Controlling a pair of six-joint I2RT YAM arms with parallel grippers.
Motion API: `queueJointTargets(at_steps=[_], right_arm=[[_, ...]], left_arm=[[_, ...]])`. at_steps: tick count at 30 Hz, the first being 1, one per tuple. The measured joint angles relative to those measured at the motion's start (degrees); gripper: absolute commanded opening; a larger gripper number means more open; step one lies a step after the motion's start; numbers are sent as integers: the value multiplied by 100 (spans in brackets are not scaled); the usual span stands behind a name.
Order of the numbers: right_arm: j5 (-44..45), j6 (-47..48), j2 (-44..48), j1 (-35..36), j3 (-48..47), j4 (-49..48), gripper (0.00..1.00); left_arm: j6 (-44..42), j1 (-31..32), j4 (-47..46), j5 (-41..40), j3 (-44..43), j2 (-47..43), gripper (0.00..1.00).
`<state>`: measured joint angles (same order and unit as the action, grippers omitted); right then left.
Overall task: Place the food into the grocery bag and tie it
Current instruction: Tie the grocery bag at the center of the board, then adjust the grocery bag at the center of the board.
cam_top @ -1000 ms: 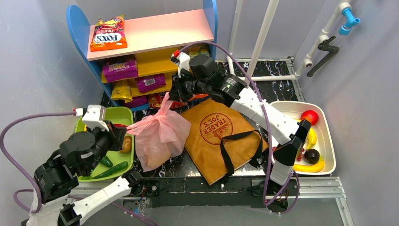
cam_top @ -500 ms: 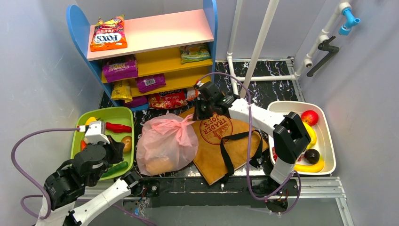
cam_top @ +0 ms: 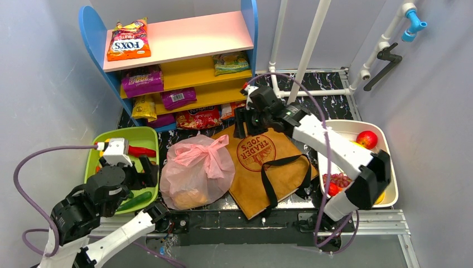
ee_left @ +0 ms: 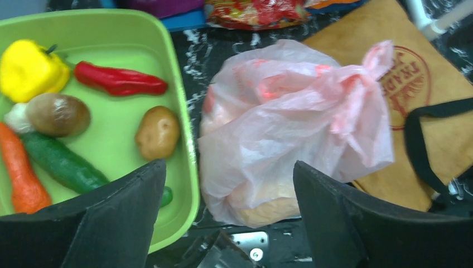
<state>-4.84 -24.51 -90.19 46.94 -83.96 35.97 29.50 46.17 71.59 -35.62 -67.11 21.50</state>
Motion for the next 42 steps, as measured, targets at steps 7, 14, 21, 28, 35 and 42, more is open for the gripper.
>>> queueJointTargets(at_steps=[7, 14, 21, 28, 35, 42], right_arm=[[1585, -413, 1316, -22, 367, 619, 79], [2430, -1285, 2422, -138, 2096, 754, 82], [2527, -1875, 3539, -223, 3604, 588, 76], [2127, -2146, 3661, -260, 4183, -31, 75], [2210, -2374, 3617, -260, 4253, -63, 76], [2835, -2511, 4522, -260, 4253, 339, 76]], left_arm=[[-933, 0, -905, 1440, -249, 975, 89], [-1462, 31, -2356, 3571, 225, 1847, 98], [-1585, 914, -3641, 4061, 1099, 2625, 98], [-1574, 1576, -4804, 4068, 1567, 3571, 93], [-1176, 1849, -6325, 3777, 2111, 4634, 91], [-413, 1882, -7681, 3082, 2264, 5845, 93]])
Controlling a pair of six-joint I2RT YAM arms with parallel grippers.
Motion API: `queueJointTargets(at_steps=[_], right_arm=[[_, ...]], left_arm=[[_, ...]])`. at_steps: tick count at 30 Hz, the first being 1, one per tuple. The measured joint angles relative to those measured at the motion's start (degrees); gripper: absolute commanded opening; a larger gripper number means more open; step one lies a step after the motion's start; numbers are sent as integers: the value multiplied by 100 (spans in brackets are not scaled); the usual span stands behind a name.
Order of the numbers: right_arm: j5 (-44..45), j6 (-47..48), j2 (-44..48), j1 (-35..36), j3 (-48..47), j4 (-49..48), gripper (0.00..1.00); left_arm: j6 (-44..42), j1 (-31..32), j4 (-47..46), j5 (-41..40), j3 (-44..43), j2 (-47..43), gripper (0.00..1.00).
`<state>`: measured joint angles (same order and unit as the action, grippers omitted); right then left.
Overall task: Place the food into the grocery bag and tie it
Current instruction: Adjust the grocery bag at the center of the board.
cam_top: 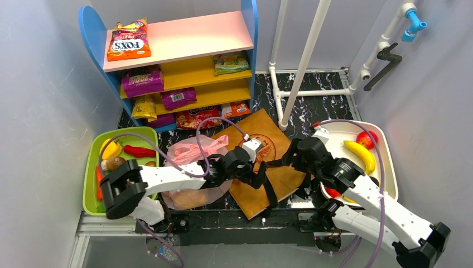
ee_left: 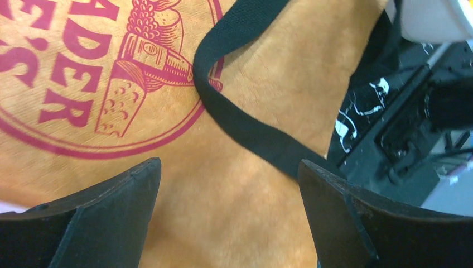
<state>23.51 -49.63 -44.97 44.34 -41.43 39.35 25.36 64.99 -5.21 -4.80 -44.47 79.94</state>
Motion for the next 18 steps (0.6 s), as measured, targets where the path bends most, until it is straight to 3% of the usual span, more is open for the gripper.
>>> queueJointTargets(at_steps=[6, 10, 12, 14, 16, 18], right_arm=[[358, 13, 577, -2, 0, 197, 76], [437, 15, 682, -2, 7, 310, 76], [448, 15, 717, -2, 28, 317, 76], [448, 13, 756, -2, 105, 315, 76], [446, 13, 780, -2, 175, 323, 75], [444, 13, 780, -2, 201, 356, 75]], left_arm=[[564, 13, -544, -138, -275, 1207, 87], [785, 39, -675, -214, -616, 1799, 63], [846, 46, -748, -243, -691, 1902, 56], [907, 46, -756, -282, -800, 2017, 35], [966, 46, -750, -319, -944, 2166, 3], [1025, 46, -734, -350, -1056, 2293, 0]])
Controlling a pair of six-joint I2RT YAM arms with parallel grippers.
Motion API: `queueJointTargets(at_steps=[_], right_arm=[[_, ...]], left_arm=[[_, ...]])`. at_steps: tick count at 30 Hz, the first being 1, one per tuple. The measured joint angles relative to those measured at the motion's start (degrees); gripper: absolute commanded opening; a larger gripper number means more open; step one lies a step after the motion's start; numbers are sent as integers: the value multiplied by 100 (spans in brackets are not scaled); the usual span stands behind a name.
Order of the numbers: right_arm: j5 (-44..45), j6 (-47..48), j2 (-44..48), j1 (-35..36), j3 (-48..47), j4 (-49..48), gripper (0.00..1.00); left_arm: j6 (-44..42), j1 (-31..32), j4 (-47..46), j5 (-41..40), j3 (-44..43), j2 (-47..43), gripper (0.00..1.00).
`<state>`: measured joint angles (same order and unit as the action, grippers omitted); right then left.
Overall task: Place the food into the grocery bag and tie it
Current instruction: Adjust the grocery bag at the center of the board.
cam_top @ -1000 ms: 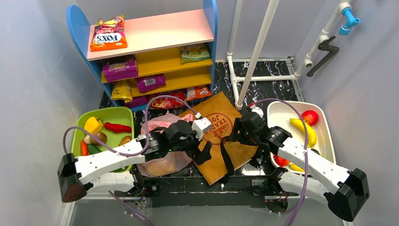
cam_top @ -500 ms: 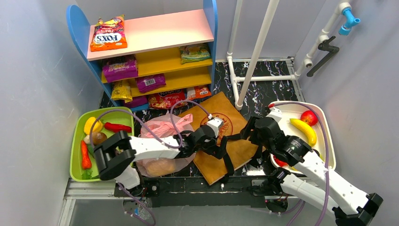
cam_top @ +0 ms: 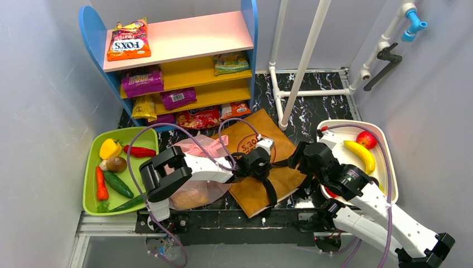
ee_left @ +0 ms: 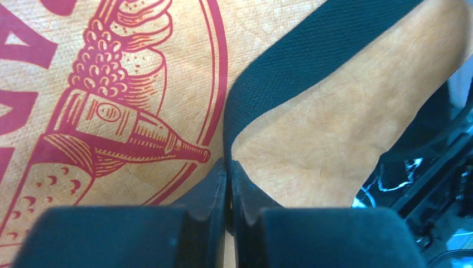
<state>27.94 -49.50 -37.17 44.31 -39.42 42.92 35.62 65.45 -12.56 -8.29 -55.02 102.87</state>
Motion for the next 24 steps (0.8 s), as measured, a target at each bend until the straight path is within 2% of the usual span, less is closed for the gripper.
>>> queueJointTargets(at_steps=[4, 8, 16, 20, 24], right_arm=[[0, 44, 35, 0, 0, 2, 74], [50, 295, 291, 0, -2, 55, 74], [-273, 1097, 1488, 0, -4, -323, 73], [-671, 1314, 1488, 0, -4, -573, 73], [-1224, 1578, 1263, 0, -9, -791, 73]], left_arm=[[-83, 2, 236, -66, -114, 55, 0], [-269, 2, 863, -236, -345, -136, 0], [-879, 2, 2203, -979, -1250, -1882, 0], [-1228, 2, 2439, -1355, -1668, -2627, 0], [-1561, 2, 2712, -1631, -1882, -2914, 0]])
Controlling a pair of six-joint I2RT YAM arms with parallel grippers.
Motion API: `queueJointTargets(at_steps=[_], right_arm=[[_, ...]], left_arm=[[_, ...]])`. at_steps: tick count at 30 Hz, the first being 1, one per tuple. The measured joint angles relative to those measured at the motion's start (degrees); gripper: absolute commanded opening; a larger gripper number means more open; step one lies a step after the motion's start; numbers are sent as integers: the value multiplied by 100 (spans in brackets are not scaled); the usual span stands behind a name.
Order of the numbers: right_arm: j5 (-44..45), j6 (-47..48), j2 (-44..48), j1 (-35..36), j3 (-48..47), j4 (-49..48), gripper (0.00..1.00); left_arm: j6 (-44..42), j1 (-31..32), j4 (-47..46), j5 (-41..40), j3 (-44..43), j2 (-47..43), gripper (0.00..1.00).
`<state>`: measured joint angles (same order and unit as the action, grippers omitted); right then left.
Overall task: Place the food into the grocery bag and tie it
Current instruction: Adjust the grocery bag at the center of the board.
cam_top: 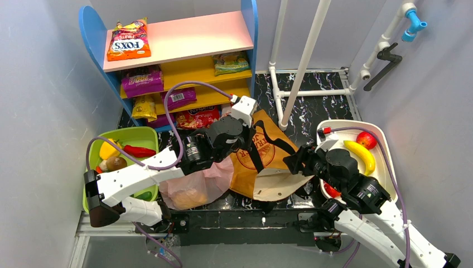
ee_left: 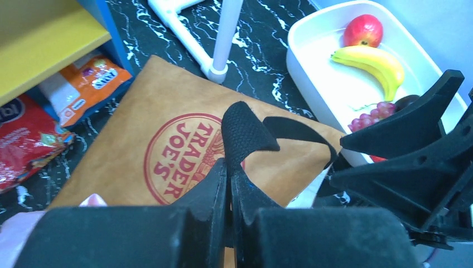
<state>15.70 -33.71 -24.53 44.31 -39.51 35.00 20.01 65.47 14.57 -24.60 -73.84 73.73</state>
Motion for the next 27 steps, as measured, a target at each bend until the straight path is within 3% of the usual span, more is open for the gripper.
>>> queueJointTargets(at_steps=[7, 13, 19, 27], right_arm=[[-1447, 901, -337, 0, -173, -260, 74], [-2072, 1635, -774, 35, -566, -278, 79], [-2120, 2269, -737, 476, -575, -354, 80], [-1314, 3040, -1161, 1364, -883, -378, 83]], left_arm=[[-420, 0, 514, -289, -221, -146, 0], [-531, 0, 763, -417, -216, -861, 0], [-730, 0, 940, -656, -343, -1567, 0], [-826, 0, 1174, -671, -407, -1661, 0]])
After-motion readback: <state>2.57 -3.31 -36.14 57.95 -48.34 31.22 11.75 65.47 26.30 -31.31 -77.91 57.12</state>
